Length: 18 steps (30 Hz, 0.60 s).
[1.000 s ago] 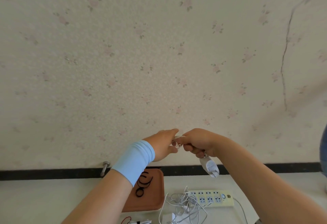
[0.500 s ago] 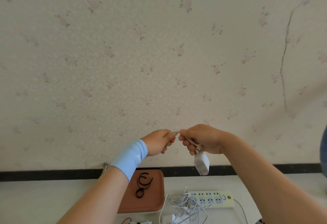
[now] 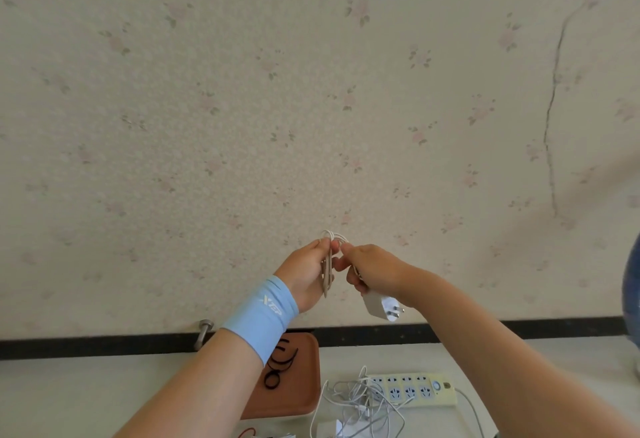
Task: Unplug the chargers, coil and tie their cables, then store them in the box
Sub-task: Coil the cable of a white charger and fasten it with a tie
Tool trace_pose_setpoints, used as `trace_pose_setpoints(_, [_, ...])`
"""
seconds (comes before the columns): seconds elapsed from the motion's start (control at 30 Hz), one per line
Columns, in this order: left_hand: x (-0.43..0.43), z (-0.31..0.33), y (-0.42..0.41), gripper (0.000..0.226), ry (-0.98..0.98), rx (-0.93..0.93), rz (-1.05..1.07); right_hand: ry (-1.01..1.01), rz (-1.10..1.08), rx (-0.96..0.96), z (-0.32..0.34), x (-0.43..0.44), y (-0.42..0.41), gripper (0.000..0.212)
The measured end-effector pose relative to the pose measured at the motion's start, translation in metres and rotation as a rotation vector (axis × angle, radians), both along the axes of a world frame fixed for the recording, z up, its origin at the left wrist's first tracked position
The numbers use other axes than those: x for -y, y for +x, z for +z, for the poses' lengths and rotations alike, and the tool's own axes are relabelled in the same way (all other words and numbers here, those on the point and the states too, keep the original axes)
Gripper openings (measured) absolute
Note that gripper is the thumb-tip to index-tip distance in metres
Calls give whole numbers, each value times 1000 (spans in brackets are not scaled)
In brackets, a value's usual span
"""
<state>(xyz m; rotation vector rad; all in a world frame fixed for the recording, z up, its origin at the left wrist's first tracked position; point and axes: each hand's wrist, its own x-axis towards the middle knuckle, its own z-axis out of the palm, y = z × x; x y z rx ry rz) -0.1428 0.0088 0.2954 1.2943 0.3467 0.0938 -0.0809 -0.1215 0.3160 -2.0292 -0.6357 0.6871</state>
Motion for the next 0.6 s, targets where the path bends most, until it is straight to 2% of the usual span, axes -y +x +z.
trace_pose_setpoints(0.13, [4, -2, 0, 34, -208, 54, -49, 10, 79, 31, -5, 0, -1, 23])
trace_pose_setpoints(0.2, [6, -2, 0, 32, -246, 64, -55, 22, 76, 86, -8, 1, -1, 18])
trace_pose_setpoints(0.27, [6, -1, -1, 32, -219, 51, -68, 69, 50, 122, -11, 4, 0, 21])
trace_pose_setpoints(0.4, [5, 3, -4, 31, -95, 47, -121, 56, 26, 105, -11, 7, 2, 14])
trace_pose_setpoints(0.6, [-6, 6, -7, 32, 63, 50, -209, 104, 150, -39, -10, 10, 5, 34])
